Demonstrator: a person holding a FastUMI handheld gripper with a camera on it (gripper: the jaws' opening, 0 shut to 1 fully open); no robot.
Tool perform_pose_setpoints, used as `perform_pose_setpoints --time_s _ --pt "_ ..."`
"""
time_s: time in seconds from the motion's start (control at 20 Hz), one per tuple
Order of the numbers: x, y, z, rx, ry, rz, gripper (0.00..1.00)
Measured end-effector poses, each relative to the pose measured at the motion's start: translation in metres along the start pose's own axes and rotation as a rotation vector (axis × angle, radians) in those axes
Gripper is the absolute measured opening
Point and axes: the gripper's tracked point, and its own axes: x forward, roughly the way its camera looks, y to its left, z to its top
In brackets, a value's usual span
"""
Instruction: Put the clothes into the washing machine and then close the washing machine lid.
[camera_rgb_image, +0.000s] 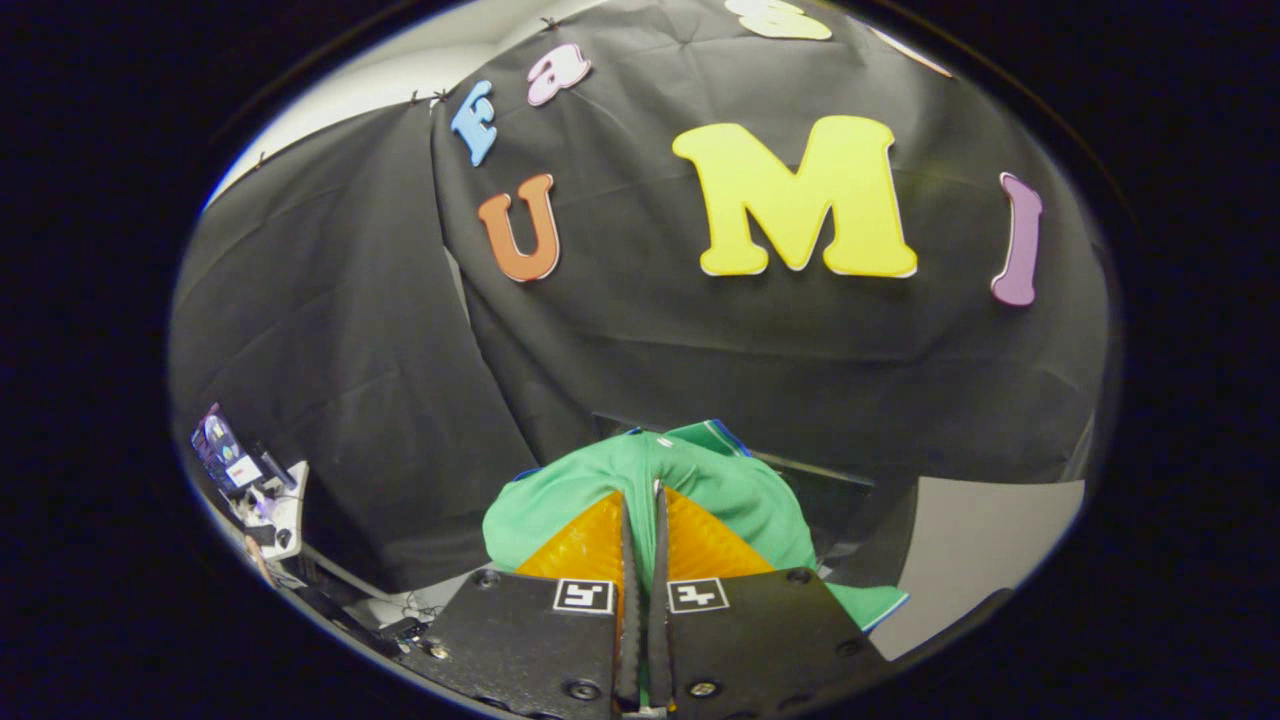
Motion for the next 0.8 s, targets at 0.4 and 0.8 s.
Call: perform_pose_setpoints --time_s 0.4,0.8 --pt "0.053 0.004 -0.043 0.078 0.063 -0.038 0.07" --pt "0.111 -0.015 -0.100 0.244 0.097 -0.166 0.07"
